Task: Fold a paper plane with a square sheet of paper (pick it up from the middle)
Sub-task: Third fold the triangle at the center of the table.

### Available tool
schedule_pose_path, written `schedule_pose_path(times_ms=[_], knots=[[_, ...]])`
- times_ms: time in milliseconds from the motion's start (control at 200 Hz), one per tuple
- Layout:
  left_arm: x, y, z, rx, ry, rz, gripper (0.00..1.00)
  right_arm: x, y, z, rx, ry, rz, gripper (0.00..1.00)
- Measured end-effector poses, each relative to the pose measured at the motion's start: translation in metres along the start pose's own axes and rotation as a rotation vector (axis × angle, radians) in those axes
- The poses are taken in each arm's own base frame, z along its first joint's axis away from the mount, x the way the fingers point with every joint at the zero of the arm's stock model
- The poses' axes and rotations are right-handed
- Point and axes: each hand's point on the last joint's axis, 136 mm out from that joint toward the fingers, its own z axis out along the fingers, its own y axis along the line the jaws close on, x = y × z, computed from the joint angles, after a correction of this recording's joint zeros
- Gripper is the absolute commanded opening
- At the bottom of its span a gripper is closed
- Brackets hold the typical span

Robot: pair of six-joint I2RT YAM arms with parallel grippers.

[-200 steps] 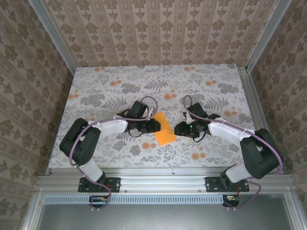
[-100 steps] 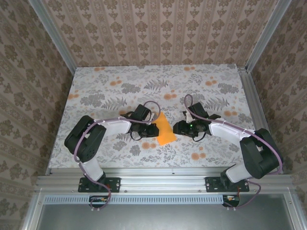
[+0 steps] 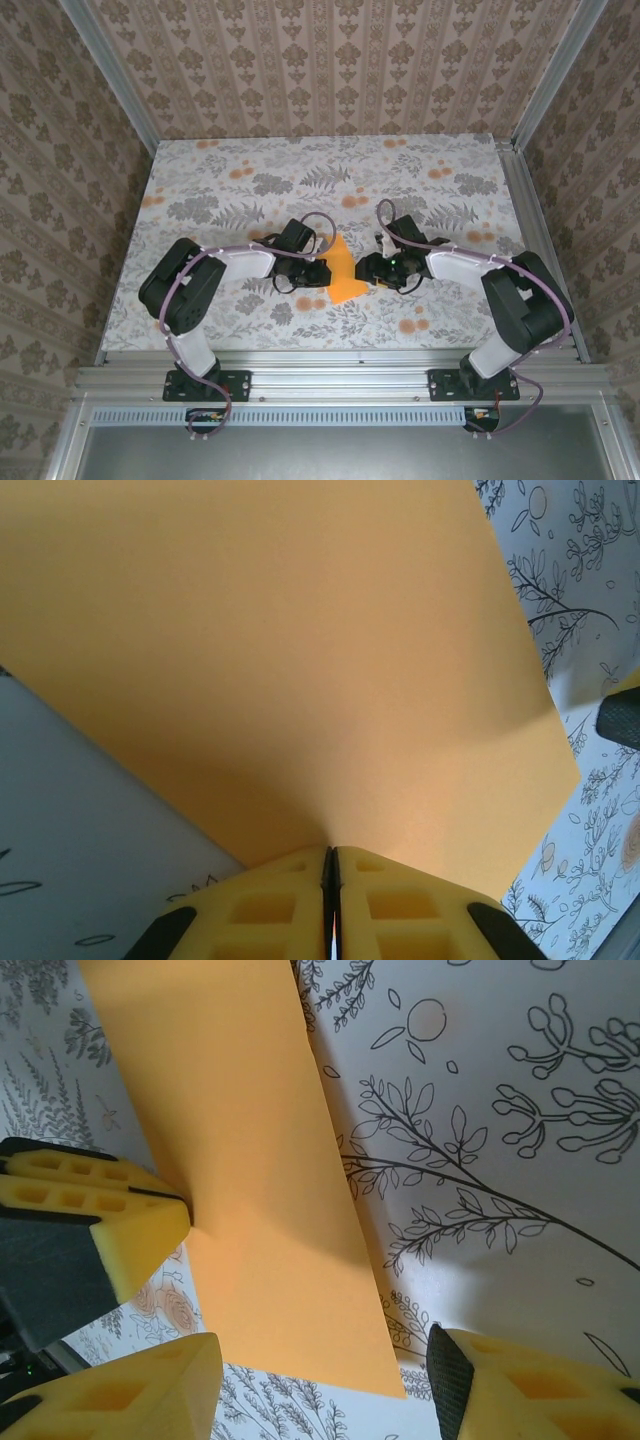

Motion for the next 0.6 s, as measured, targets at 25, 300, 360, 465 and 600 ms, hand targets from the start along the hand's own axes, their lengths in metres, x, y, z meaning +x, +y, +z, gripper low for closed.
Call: schedule_pose_path(times_ms=[25,300,360,465,600], knots=[[0.0,0.0,0.0,0.001,0.0,0.0,0.1,-0.001,0.0,0.001,0.001,0.002,0.001,0.6],[-0.001,0.0,0.001,0.019,0.0,0.006,0.09,-0.002,0.0,0.012,0.003,0.027,0.003,0.6],[-0.001,0.001,0.001,0.023,-0.001,0.005,0.09,-0.003,0.003,0.013,0.0,0.029,-0.002,0.6],[-0.001,0.0,0.001,0.029,0.0,0.009,0.09,-0.006,0.007,0.015,-0.009,0.028,-0.011,0.59],[-0.001,0.0,0.001,0.034,-0.002,0.01,0.09,-0.004,0.012,0.016,-0.03,0.037,-0.015,0.59]])
